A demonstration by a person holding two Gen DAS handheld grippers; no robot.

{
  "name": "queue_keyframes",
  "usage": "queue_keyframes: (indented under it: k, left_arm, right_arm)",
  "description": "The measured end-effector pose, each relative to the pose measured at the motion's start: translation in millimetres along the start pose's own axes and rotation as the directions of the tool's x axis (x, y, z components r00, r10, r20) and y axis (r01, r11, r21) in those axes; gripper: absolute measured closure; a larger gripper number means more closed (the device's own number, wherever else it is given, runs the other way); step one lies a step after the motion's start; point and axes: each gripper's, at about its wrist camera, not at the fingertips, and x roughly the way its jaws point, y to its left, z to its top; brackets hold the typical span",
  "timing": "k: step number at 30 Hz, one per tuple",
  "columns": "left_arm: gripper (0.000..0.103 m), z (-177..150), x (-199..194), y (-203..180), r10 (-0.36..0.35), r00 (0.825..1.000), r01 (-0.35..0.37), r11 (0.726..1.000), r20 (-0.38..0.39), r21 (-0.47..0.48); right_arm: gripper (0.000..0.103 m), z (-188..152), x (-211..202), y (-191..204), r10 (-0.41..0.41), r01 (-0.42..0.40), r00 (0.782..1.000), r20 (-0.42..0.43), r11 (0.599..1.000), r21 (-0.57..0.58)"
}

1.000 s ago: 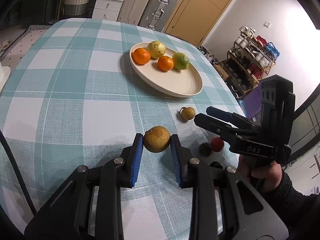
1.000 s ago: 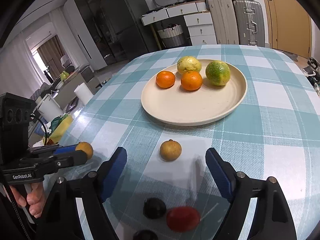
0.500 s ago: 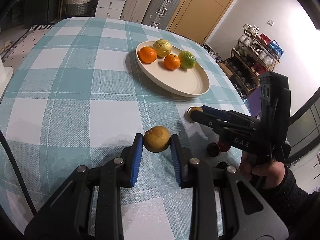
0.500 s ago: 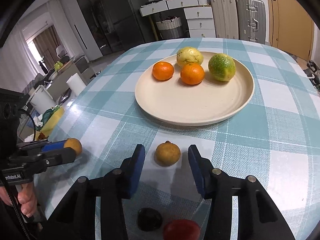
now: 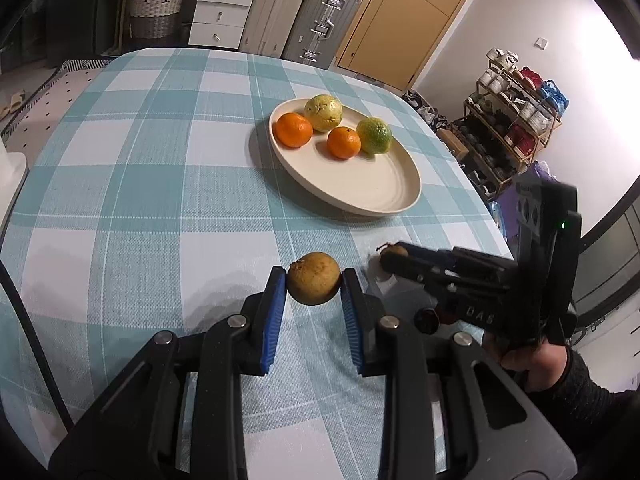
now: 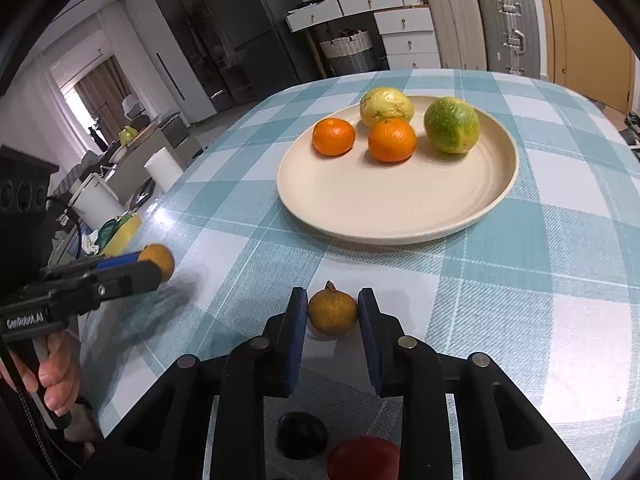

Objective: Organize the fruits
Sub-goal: 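Grasp another small brown fruit with the right tool while the left tool holds its fruit, then carry both brown fruits with both tools over the cream plate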

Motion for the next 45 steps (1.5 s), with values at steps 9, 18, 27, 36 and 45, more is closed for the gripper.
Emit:
queue_keyframes:
  k: [9,18,27,36,45]
  left_arm:
    - [0.078,9,5,-8,0.004,1.0,-0.004,1.0,-0.004,0.009]
    - [0.078,26,9,-14,0.003,1.0,-0.003,1.0,0.012,0.025]
    - [0.078,54,24,-25,-0.006,1.0,0.006,0.999,0.015,0.042]
    - [0.078,86,46,-26,-0.017,1.0,0.017,0.999,0.019,0.031]
    - [0.078,113,74,-23,-0.026,1.0,0.026,0.999,0.012,0.028]
  right_arm:
    - [0.077,-5,1,11,0.006,-0.007,1.0,-0.008,0.997,-0.076]
    - [0.077,-3,-13,-2,0.044,-0.043,0.998,0.037,0.999,-0.016]
    - [0.077,14,-33,-13,0.082,-0.085,0.992,0.1,0.996,0.022]
    - [0.077,46,-40,-17,0.081,-0.081,0.987,0.138,0.997,-0.005]
    - [0.077,73,-27,-28,0.078,-0.079,0.986,0.148,0.997,-0.002]
